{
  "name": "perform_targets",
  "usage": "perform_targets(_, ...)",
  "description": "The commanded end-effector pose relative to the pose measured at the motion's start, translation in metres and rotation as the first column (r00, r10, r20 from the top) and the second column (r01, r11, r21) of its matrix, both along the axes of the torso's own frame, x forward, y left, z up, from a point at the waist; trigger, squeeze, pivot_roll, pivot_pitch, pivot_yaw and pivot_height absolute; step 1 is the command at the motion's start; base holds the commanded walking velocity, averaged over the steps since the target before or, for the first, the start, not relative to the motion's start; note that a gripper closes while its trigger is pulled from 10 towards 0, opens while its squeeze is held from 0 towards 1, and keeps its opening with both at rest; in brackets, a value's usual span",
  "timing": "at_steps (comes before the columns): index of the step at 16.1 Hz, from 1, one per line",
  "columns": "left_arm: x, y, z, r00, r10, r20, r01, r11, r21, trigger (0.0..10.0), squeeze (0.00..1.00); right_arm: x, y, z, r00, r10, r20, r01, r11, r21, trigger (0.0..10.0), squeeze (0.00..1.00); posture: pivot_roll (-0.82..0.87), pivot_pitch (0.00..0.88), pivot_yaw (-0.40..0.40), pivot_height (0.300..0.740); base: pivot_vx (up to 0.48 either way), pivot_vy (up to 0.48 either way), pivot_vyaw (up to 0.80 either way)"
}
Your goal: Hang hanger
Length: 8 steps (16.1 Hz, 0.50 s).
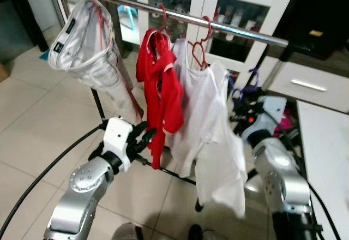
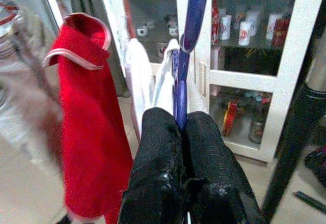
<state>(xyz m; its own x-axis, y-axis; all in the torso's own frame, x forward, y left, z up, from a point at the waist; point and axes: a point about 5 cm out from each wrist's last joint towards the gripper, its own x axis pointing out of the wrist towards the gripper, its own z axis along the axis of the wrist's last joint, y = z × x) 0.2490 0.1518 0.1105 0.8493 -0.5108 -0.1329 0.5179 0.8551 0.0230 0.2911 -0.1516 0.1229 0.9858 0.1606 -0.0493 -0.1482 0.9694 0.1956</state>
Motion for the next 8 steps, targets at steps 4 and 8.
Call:
perform_targets(4, -0.0028, -0.0025, 0.0049, 1.0, 0.006, 0.022, -0.006, 1.0, -0.002, 10.0, 0.0, -0.0062, -0.0027, 0.0011, 1.0, -0.014, -0.014, 0.014, 1.0, -0.018, 0.0, 0.0, 0.01, 0.0, -0.082, 0.74, -0.138, 0.0, 0.0)
perform_targets(8, -0.006, 0.002, 0.0047, 0.999, 0.043, 0.031, -0.041, 0.999, -0.035, 10.0, 0.0, -0.0099, -0.0013, -0.0018, 0.999, -0.005, -0.045, 0.003, 1.0, -0.028, 0.0, 0.0, 0.01, 0.0, -0.081, 0.74, 0.0, 0.0, 0.0)
